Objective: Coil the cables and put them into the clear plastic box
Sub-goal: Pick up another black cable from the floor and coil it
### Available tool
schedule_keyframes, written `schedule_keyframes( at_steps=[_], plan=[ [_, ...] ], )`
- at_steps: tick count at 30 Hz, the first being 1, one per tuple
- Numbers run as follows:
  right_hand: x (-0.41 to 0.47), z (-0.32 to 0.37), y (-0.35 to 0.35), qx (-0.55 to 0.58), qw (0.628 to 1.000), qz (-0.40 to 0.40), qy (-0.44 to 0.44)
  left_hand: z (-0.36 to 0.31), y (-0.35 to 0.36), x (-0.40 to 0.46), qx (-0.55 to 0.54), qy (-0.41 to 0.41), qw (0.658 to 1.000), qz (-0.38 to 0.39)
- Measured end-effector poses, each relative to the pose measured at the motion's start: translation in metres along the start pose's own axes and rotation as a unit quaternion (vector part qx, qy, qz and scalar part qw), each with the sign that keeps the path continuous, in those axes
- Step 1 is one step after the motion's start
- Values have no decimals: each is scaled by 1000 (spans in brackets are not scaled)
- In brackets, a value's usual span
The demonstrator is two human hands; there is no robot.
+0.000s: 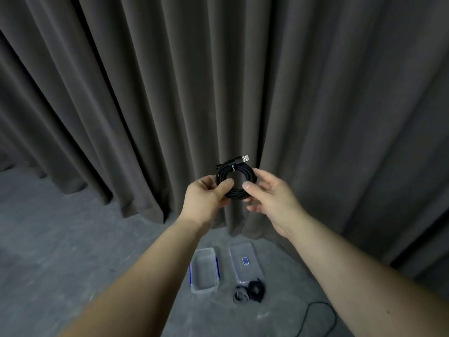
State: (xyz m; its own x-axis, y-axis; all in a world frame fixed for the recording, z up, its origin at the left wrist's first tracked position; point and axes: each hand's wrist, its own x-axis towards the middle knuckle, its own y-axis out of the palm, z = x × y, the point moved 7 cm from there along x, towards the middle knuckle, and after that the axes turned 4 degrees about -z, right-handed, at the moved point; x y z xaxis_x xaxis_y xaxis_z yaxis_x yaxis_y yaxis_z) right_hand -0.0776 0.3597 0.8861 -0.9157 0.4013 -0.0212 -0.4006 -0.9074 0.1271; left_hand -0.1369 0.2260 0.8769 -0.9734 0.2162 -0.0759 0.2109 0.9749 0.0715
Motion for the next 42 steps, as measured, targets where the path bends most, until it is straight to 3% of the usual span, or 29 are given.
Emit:
schedule_keyframes(
  at_steps=[11, 17, 24, 31, 37, 42],
  plan=[
    [29, -144, -81, 26, 994, -45, 100, 140, 53, 2, 46, -89, 995, -15],
    [36, -254, -99, 2, 987, -66, 145, 248, 47, 18, 176, -52, 981, -58],
    [31, -443, -99, -12, 973, -88, 215, 433, 11, 36, 189, -121, 974, -13],
    [8, -675, -96, -14, 955, -86, 284, 660, -41, 34, 157, -221, 962, -29],
    [2, -844, -83, -33, 944, -99, 313, 814, -93, 49, 164, -237, 953, -92],
    [13, -920, -80, -27, 938, -127, 321, 885, -107, 76, 183, -208, 958, -67]
  ],
)
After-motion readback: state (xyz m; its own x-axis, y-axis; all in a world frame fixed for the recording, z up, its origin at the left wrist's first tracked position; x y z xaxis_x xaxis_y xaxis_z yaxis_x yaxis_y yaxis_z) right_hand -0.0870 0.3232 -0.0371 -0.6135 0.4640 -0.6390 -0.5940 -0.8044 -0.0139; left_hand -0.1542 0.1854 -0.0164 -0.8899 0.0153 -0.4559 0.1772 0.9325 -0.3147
